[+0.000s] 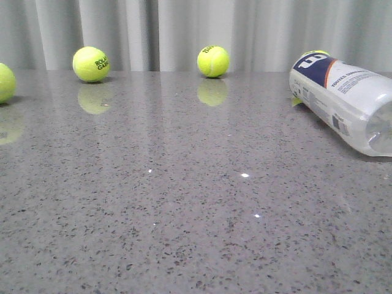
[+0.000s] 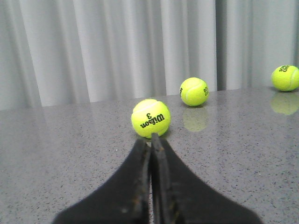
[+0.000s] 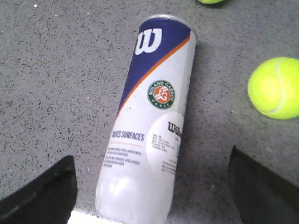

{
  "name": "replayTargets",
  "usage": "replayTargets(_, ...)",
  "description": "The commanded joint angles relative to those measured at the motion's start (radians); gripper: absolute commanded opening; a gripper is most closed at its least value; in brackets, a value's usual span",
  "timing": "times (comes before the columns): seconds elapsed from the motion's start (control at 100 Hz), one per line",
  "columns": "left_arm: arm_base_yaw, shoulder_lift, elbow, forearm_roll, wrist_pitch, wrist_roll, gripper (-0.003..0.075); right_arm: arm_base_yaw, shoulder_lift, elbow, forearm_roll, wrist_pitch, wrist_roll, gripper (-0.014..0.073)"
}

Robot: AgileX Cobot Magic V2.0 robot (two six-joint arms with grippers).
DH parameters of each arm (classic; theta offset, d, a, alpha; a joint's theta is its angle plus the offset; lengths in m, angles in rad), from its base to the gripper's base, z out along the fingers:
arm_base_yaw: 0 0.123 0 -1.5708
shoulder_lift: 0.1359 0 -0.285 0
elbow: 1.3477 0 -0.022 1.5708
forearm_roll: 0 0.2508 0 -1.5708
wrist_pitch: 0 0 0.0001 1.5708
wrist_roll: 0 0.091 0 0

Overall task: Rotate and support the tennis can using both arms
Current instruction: 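Grasp the Wilson can with the right gripper and lift it, then carry the can toward the table center and lower it on its side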

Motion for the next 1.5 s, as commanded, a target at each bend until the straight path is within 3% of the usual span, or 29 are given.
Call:
replayTargets(0.0,0.002,-0.038,0.047,-0.001,-0.077,-0.011,-0.0021,0.026,0.076,-0.061,0.014,-0.087,-0.013,0.0645)
replayTargets(0.33,0.002,-0.038,0.047,-0.001,-0.077,-0.011,-0.0021,0.041,0.323,-0.172,0.006,-0.145,-0.022,0.0645)
replayTargets(0.72,0.002,-0.038,0.047,-0.001,-0.077,-0.011,-0.0021,0.041,0.443,-0.175,0.006,-0.169,-0.022,0.064)
replayTargets(0.8,0.002,-0.038,0.047,-0.001,-0.077,-0.011,-0.0021,0.041,0.445,-0.175,0.006,-0.165,-0.022,0.0584)
replayTargets(0.97,0.002,-0.038,0.047,-0.001,-0.077,-0.011,-0.0021,0.041,0.445,-0.179,0.006,-0.143,-0.022,0.0313)
replayTargets(1.04,0.002,-0.038,0.047,-0.001,-0.077,-0.011,-0.0021,0.041,0.444,-0.197,0.006,-0.111,-0.022,0.0255)
replayTargets(1.26,0.002,-0.038,0.047,-0.001,-0.077,-0.011,-0.0021,0.051,0.44,-0.396,0.006,0.083,-0.059,0.0251)
replayTargets(1.49,0.002,-0.038,0.047,-0.001,-0.077,-0.011,-0.0021,0.17,0.44,-0.593,0.006,0.193,-0.375,0.0251)
